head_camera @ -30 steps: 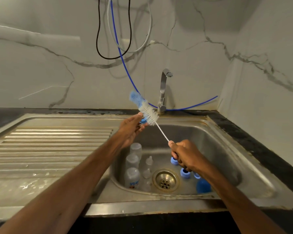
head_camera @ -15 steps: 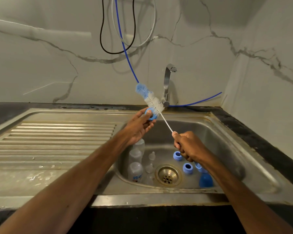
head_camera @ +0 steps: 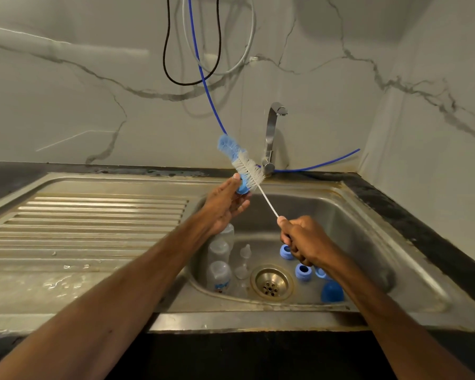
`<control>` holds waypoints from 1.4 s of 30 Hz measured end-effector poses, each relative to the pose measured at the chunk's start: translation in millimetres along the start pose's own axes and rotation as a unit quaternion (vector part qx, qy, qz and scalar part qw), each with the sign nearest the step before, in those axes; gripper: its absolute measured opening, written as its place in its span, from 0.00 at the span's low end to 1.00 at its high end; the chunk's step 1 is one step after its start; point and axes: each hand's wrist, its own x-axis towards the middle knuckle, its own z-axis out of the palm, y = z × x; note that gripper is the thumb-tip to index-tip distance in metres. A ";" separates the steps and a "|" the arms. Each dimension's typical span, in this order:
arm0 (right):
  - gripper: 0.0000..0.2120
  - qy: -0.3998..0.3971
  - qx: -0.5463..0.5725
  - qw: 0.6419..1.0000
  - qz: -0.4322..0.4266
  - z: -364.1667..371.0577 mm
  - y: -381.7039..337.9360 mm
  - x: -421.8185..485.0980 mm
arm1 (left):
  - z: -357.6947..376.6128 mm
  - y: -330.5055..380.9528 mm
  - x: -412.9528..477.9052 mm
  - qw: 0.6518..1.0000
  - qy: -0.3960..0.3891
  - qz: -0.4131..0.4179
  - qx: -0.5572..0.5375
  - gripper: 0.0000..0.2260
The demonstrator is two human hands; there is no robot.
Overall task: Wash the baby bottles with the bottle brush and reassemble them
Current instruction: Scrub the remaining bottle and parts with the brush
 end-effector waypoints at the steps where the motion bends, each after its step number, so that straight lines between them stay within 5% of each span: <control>1: 0.27 0.003 -0.004 1.000 0.001 0.0 0.1 0.2 | 2.2 -1.5 -0.7 1.000 -0.011 -0.004 -0.023 0.14; 8: 0.27 -0.006 -0.020 1.000 -0.001 -1.7 5.2 -4.4 | -0.7 12.4 4.4 0.997 0.049 -0.005 -0.054 0.12; 14: 0.26 0.028 0.004 1.000 0.002 -4.8 -4.7 2.1 | 9.3 1.4 -5.2 0.999 -0.037 0.008 -0.008 0.15; 20: 0.27 -0.013 -0.025 1.000 -0.006 -3.6 2.9 -7.6 | -9.8 18.4 1.3 0.998 0.055 -0.006 -0.029 0.17; 36: 0.27 0.038 -0.071 0.996 -0.043 -2.2 -1.7 2.7 | 7.7 3.4 3.7 0.999 0.016 -0.028 0.035 0.20; 42: 0.26 0.020 -0.056 0.998 -0.032 -3.5 3.9 -4.0 | -14.0 10.3 14.8 0.994 0.106 -0.028 0.004 0.18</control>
